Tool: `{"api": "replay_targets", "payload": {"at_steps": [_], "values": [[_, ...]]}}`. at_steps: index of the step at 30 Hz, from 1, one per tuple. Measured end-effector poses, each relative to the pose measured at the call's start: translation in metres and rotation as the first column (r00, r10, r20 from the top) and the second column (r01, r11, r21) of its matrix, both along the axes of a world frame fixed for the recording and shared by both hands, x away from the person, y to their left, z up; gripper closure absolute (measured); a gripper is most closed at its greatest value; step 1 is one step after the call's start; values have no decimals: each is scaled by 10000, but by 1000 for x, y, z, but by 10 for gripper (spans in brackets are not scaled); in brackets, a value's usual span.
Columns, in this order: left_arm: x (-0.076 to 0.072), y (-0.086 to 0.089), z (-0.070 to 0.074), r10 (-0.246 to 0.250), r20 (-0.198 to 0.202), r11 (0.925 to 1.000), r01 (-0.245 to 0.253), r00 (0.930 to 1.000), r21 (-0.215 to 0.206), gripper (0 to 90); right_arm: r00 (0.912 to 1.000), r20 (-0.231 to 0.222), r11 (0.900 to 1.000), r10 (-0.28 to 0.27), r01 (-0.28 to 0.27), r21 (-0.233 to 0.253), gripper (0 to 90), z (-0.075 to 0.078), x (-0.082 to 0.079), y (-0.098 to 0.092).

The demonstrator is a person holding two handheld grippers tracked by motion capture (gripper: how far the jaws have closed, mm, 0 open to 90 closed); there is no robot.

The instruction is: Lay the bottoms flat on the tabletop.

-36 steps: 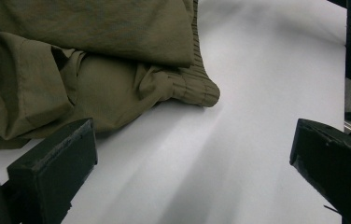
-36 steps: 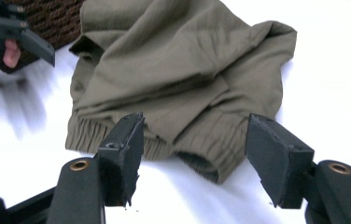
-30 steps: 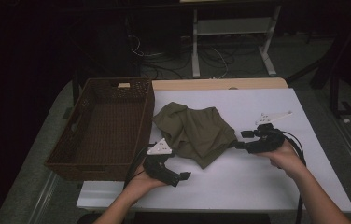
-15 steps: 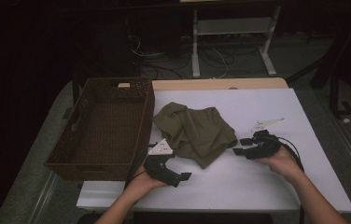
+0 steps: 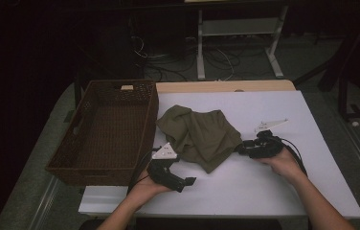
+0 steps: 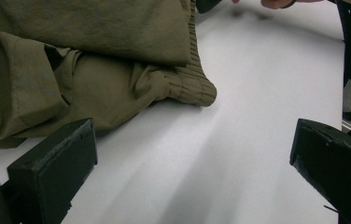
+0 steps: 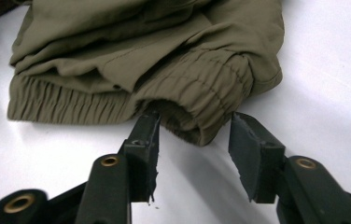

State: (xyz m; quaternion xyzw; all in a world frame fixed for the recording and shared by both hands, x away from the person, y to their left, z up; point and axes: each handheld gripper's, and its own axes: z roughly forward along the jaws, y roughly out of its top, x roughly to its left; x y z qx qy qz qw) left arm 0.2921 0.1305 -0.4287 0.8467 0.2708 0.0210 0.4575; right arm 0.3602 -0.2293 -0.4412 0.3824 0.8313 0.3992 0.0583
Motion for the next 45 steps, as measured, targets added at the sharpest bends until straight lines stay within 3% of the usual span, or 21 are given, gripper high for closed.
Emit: {"api": "replay_targets", "payload": {"at_steps": [12,20,24,36,45], "values": [[0,-1,0,-34,35,10000,34,10000,83,2,9993,78,9993,-363,364,-31,658,-7,11,6],[0,-1,-1,-50,15,9999,50,10000,114,2,9984,547,9989,-166,190,-438,790,-3,9,8],[-1,-1,0,-61,26,9999,60,10000,106,2,9969,715,9981,-330,366,-490,821,0,9,6],[-1,-1,0,-83,21,9999,82,10000,81,2,9926,886,9959,-832,860,-282,832,11,15,-16],[-1,0,0,-91,22,9999,91,10000,87,2,9901,803,9931,-1154,1169,-132,833,17,19,-45]]}}
